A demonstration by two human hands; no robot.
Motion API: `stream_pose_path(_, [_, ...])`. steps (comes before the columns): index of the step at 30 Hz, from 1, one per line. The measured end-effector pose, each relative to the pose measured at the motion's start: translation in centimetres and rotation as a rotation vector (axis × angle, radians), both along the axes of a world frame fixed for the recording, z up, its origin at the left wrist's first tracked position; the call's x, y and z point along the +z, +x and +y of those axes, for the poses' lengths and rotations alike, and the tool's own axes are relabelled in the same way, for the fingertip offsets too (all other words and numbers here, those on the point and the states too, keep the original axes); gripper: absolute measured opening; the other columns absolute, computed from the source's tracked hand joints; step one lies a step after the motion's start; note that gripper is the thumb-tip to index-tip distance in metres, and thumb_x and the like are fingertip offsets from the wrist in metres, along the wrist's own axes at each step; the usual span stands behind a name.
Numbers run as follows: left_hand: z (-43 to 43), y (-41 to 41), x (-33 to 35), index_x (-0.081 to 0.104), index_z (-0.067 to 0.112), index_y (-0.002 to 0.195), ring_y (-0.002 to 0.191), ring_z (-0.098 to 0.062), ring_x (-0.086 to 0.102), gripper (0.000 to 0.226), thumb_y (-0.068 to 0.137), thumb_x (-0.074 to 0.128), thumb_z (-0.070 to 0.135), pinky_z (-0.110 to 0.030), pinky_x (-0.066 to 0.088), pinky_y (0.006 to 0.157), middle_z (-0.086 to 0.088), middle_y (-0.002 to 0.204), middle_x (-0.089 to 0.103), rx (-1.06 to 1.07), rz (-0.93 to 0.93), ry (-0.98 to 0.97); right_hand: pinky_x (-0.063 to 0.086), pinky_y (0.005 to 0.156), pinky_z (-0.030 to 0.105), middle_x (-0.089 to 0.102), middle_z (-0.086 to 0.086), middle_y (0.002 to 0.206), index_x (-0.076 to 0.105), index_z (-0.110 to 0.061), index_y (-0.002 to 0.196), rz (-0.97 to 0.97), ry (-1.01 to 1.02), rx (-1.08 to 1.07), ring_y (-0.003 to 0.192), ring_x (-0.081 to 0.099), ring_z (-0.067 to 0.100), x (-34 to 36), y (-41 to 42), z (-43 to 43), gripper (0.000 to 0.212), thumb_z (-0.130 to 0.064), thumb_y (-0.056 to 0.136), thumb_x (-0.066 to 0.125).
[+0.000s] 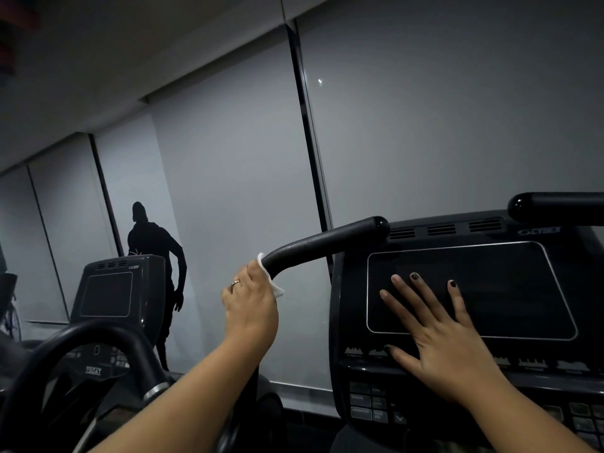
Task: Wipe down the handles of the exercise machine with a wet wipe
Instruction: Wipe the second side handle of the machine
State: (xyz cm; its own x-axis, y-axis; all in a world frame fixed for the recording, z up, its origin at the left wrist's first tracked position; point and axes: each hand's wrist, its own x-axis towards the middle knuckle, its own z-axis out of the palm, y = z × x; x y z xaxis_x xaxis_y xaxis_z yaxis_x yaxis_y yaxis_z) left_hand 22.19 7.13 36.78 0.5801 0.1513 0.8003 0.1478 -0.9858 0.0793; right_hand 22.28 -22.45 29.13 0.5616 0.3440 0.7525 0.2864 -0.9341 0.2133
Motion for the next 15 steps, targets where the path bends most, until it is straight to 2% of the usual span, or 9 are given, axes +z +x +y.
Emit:
stream_pose_path(2, [-0.3, 0.5, 1.4, 0.04, 0.009, 0.139, 0.105, -0.03, 0.056, 0.057, 0.086, 0.061, 0.013, -0.04, 0.04, 0.089, -0.01, 0.118, 0.055, -0.12, -0.031, 0.047, 0.021, 0.111, 0.065, 0.016, 0.002, 0.163, 0.03, -0.026, 0.152, -0.005, 0.0, 0.007, 0.149, 0.019, 0.024, 0.0, 0.1, 0.1, 0.083, -0.065, 0.08, 0.042])
stream_pose_path(4, [-1.9, 0.6, 4.0, 0.049, 0.01, 0.126, 0.1, -0.03, 0.055, 0.039, 0.089, 0.061, 0.016, -0.033, 0.036, 0.083, -0.008, 0.109, 0.056, -0.283, 0.013, 0.077, 0.021, 0.111, 0.065, 0.017, 0.002, 0.163, 0.03, -0.026, 0.152, -0.002, 0.004, 0.012, 0.149, 0.02, 0.024, -0.2, 0.3, -0.1, 0.085, -0.065, 0.078, 0.044])
stream_pose_path(6, [-4.1, 0.7, 6.6, 0.05, 0.012, 0.109, 0.094, -0.027, 0.055, 0.025, 0.089, 0.063, 0.021, -0.029, 0.031, 0.072, -0.004, 0.101, 0.057, -0.323, 0.106, 0.183, 0.021, 0.111, 0.065, 0.018, 0.002, 0.162, 0.032, -0.026, 0.152, -0.007, 0.006, 0.02, 0.148, 0.021, 0.024, -0.2, 0.3, -0.2, 0.084, -0.066, 0.078, 0.044])
stream_pose_path(9, [-7.9, 0.9, 9.7, 0.043, 0.017, 0.093, 0.077, -0.023, 0.049, 0.032, 0.082, 0.071, 0.027, -0.032, 0.032, 0.063, 0.004, 0.083, 0.051, -0.386, 0.26, 0.256, 0.018, 0.112, 0.063, 0.02, 0.001, 0.162, 0.032, -0.026, 0.151, -0.031, 0.009, 0.034, 0.148, 0.021, 0.024, -0.2, 0.5, -0.2, 0.083, -0.068, 0.081, 0.042])
stream_pose_path(15, [-11.9, 2.1, 11.0, 0.049, 0.022, 0.084, 0.064, -0.022, 0.052, 0.019, 0.075, 0.065, 0.018, -0.028, 0.034, 0.051, 0.005, 0.069, 0.053, -0.379, 0.224, 0.316, 0.016, 0.114, 0.062, 0.016, 0.0, 0.163, 0.028, -0.027, 0.153, -0.015, 0.012, 0.052, 0.149, 0.017, 0.023, -0.1, 0.5, -0.4, 0.08, -0.067, 0.084, 0.041])
